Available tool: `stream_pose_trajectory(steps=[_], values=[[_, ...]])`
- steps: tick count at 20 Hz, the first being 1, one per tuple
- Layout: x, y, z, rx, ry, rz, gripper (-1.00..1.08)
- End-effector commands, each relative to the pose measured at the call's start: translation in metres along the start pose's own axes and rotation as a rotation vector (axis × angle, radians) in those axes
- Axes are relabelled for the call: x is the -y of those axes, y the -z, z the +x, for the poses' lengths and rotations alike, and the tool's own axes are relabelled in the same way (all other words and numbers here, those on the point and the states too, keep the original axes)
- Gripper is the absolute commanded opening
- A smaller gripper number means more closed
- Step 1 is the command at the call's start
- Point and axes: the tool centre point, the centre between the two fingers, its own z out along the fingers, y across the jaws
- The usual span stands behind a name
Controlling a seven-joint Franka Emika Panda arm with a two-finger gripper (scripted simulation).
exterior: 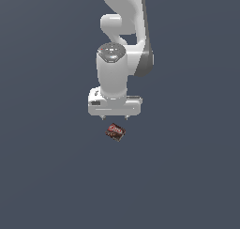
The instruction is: Pick up the object and move it to a goal position.
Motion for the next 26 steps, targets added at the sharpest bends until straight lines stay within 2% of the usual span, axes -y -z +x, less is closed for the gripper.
stream_pose_trajectory(steps=[1, 11, 19, 26], values=[[0.000, 0.000, 0.000, 0.000, 0.000, 0.000, 1.00], [-0.023, 0.013, 0.007, -0.031, 0.013, -0.033, 1.00], [-0.022, 0.009, 0.006, -0.028, 0.040, -0.033, 1.00], [-0.021, -0.004, 0.005, -0.022, 0.137, -0.035, 1.00]])
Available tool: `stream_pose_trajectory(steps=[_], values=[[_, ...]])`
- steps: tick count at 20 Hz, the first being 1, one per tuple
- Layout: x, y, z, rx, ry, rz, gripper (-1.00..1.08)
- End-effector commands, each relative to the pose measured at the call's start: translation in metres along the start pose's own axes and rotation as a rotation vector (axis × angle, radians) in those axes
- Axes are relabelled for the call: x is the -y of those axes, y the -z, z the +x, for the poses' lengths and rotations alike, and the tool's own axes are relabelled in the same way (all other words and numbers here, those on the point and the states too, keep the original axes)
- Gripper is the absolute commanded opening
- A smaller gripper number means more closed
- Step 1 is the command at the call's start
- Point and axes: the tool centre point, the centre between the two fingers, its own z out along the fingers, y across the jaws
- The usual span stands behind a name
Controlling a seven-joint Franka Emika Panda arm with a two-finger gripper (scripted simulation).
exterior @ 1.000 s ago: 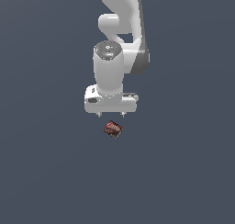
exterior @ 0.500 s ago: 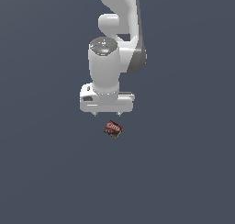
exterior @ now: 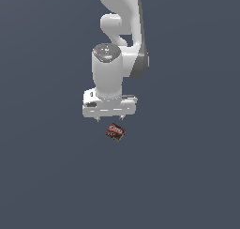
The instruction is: Pick up the object and move it to a goal position.
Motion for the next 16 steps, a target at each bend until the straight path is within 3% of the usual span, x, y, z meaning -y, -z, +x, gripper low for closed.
stream_pose_trajectory(steps=[1, 16], values=[[0.001, -0.006, -0.001, 0.003, 0.045, 0.000, 1.00], [0.010, -0.058, -0.008, 0.017, 0.452, 0.015, 1.00]])
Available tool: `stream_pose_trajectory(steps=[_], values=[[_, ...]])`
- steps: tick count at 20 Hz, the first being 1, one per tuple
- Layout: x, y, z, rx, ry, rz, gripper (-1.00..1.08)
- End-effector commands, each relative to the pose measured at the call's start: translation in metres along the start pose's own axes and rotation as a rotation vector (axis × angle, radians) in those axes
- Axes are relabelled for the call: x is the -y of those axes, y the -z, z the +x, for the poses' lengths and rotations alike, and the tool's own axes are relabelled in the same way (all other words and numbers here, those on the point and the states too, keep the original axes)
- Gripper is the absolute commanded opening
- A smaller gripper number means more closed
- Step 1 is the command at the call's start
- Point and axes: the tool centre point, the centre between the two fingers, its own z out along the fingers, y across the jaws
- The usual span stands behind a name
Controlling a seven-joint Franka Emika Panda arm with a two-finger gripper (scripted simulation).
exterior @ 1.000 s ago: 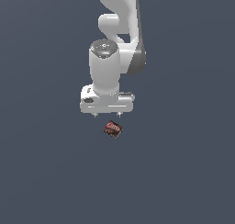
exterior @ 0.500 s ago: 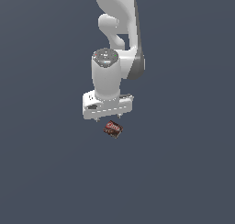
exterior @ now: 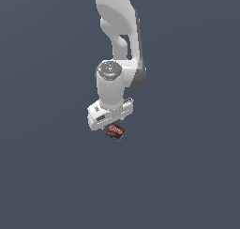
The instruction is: Pick up the object and move it to a goal position.
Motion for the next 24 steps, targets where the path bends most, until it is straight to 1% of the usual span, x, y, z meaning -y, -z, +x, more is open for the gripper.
stream_pose_trajectory(steps=[1, 7, 13, 18, 24], values=[[0.002, -0.009, 0.000, 0.001, 0.074, 0.004, 1.00], [0.009, -0.029, -0.002, -0.001, 0.241, 0.015, 1.00], [0.014, -0.044, -0.003, -0.005, 0.364, 0.024, 1.00], [0.017, -0.051, -0.003, -0.008, 0.426, 0.029, 1.00], [0.018, -0.054, -0.003, -0.009, 0.452, 0.031, 1.00]])
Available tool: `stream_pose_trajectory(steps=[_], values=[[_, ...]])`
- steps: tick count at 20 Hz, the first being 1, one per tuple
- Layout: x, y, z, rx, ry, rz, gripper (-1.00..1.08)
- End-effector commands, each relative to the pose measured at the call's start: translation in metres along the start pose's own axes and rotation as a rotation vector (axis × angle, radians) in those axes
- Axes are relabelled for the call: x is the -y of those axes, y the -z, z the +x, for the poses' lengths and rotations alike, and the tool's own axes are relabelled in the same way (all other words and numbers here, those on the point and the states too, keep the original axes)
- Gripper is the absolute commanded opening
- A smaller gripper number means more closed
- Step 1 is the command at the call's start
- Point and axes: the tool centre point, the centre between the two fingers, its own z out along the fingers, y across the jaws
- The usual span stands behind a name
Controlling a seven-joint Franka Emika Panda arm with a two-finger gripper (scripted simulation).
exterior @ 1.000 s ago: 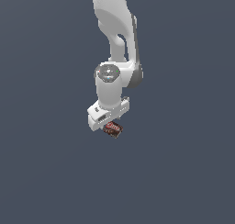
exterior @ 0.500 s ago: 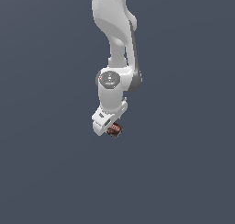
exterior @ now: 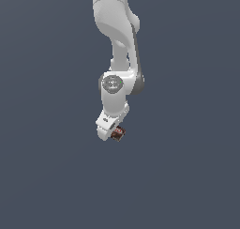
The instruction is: Pick up the object and move it to a goal position.
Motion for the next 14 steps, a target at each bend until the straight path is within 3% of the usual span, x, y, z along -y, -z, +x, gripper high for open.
stream_pose_trajectory(steps=[1, 14], values=[[0.000, 0.000, 0.000, 0.000, 0.000, 0.000, 1.00], [0.001, -0.044, -0.001, 0.000, 0.005, 0.000, 1.00]])
